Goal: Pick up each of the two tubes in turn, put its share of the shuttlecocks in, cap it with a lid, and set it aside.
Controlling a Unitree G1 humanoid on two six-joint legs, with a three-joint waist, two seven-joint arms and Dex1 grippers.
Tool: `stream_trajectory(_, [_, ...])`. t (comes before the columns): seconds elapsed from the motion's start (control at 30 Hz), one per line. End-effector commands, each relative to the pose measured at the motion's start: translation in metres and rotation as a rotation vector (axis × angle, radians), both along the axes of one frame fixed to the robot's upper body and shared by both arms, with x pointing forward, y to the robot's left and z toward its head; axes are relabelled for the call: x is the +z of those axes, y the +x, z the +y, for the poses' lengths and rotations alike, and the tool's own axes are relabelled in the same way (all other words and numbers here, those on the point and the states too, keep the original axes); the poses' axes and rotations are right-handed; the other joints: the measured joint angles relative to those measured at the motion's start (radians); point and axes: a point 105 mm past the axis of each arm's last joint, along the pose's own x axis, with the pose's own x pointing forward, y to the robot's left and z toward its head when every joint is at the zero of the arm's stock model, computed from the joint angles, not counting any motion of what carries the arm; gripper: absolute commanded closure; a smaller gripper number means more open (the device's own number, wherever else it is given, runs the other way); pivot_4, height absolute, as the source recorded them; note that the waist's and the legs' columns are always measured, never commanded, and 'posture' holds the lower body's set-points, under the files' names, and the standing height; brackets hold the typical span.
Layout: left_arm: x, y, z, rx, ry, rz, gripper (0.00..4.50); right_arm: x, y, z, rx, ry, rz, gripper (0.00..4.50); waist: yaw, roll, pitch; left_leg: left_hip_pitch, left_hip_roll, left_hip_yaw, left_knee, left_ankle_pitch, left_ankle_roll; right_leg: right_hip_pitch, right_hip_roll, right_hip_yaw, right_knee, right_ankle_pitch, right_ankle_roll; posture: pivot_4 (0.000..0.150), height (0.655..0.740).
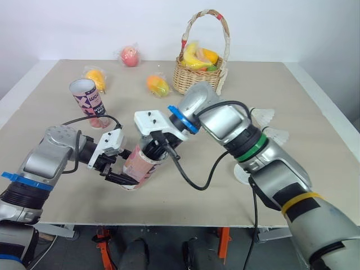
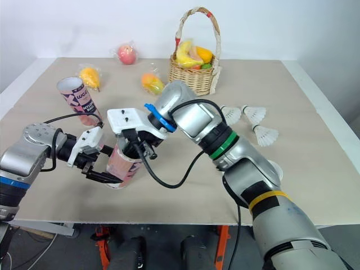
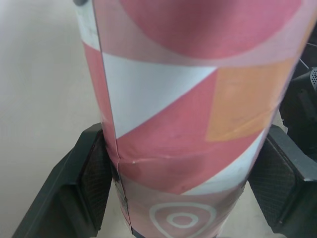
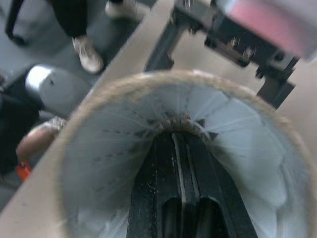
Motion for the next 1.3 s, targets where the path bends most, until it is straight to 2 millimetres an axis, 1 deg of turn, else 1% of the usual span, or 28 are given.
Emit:
stream_trajectory(0.03, [0.007, -0.001, -0.001, 0.002, -0.012, -0.038, 0.89, -0.005, -0.007, 0.009, 0.073, -0.065, -0.049, 4.46, 0.000, 0.000, 0.000, 0.000, 0.000, 0.000, 0.000, 0.000, 0.000, 0.000, 0.000, 0.000, 0.000, 0.000, 0.000, 0.150, 0.7400])
stream_trajectory(0.27, [0.006, -0.001, -0.002, 0.016, -0.022, -0.039, 0.89, -0.016, -0.016, 0.016, 0.128, -0.126, -0.054, 4.46, 0.000, 0.000, -0.001, 0.002, 0.002, 0.000, 0.000, 0.000, 0.000, 0.001, 0.001, -0.001, 0.000, 0.001, -0.001, 0.150, 0.7400])
stream_trajectory(0.33, [0.006, -0.002, -0.002, 0.019, -0.025, -0.038, 0.89, -0.009, -0.012, 0.018, 0.114, -0.106, -0.054, 4.46, 0.000, 0.000, -0.001, 0.003, 0.002, 0.000, 0.000, 0.000, 0.000, 0.001, 0.002, -0.001, 0.000, 0.001, -0.002, 0.150, 0.7400])
stream_trajectory(0.43, [0.005, -0.002, -0.002, 0.022, -0.027, -0.036, 0.89, 0.015, -0.003, 0.013, 0.076, -0.047, -0.041, 4.46, 0.000, 0.000, -0.001, 0.003, 0.003, 0.000, 0.000, 0.000, 0.000, 0.001, 0.002, -0.001, 0.000, 0.002, -0.002, 0.150, 0.7400])
stream_trajectory(0.5, [0.004, -0.003, -0.002, 0.024, -0.028, -0.035, 0.89, 0.035, 0.003, 0.003, 0.053, -0.003, -0.037, 4.46, 0.001, 0.000, 0.000, 0.003, 0.003, 0.000, 0.000, 0.000, -0.001, 0.001, 0.002, -0.001, 0.001, 0.002, -0.003, 0.150, 0.7400])
stream_trajectory(0.57, [0.004, -0.003, -0.002, 0.025, -0.029, -0.035, 0.89, 0.048, 0.007, -0.007, 0.036, 0.026, -0.033, 4.46, 0.004, 0.000, 0.000, 0.001, 0.003, -0.001, 0.001, 0.001, -0.001, 0.000, 0.002, -0.002, 0.000, 0.003, -0.003, 0.150, 0.7400])
stream_trajectory(0.67, [0.004, -0.003, -0.003, 0.026, -0.031, -0.035, 0.89, 0.061, 0.011, -0.022, 0.013, 0.054, -0.032, 4.46, 0.005, 0.000, 0.000, 0.000, 0.001, 0.000, 0.001, 0.001, -0.001, 0.001, -0.001, -0.002, 0.000, 0.002, -0.003, 0.150, 0.7400])
stream_trajectory(0.83, [0.004, -0.002, -0.002, 0.027, -0.030, -0.035, 0.89, 0.069, 0.019, -0.052, -0.044, 0.072, -0.050, 4.46, 0.004, 0.000, 0.000, 0.000, 0.000, 0.000, 0.000, 0.001, -0.001, 0.000, -0.001, -0.001, 0.000, 0.002, -0.003, 0.150, 0.7400])
stream_trajectory(1.0, [0.004, -0.001, -0.002, 0.022, -0.030, -0.036, 0.89, 0.073, 0.020, -0.068, -0.083, 0.111, -0.056, 4.46, 0.001, 0.000, 0.000, 0.000, 0.000, 0.000, 0.000, 0.001, -0.001, 0.000, -0.001, -0.001, 0.000, 0.002, -0.004, 0.150, 0.7400])
stream_trajectory(1.07, [0.007, 0.000, -0.004, 0.015, -0.040, -0.049, 0.89, 0.077, 0.022, -0.079, -0.110, 0.155, -0.065, 4.46, 0.003, 0.000, 0.000, 0.000, 0.001, 0.000, 0.000, 0.001, -0.001, 0.000, -0.001, -0.001, 0.000, 0.002, -0.004, 0.150, 0.7400])
stream_trajectory(1.17, [0.012, 0.001, -0.008, 0.006, -0.080, -0.086, 0.89, 0.081, 0.024, -0.096, -0.174, 0.251, -0.119, 4.46, 0.010, 0.000, 0.000, 0.000, 0.000, -0.001, 0.000, 0.001, -0.001, 0.000, -0.001, -0.001, 0.000, 0.002, -0.003, 0.150, 0.7400])
stream_trajectory(1.3, [0.031, 0.003, -0.022, -0.006, -0.222, -0.148, 0.89, 0.070, 0.017, -0.127, -0.252, 0.305, -0.121, 4.46, 0.021, -0.001, 0.000, -0.002, -0.003, 0.000, 0.000, 0.001, -0.001, 0.001, -0.003, -0.001, -0.001, 0.002, -0.003, 0.150, 0.7400])
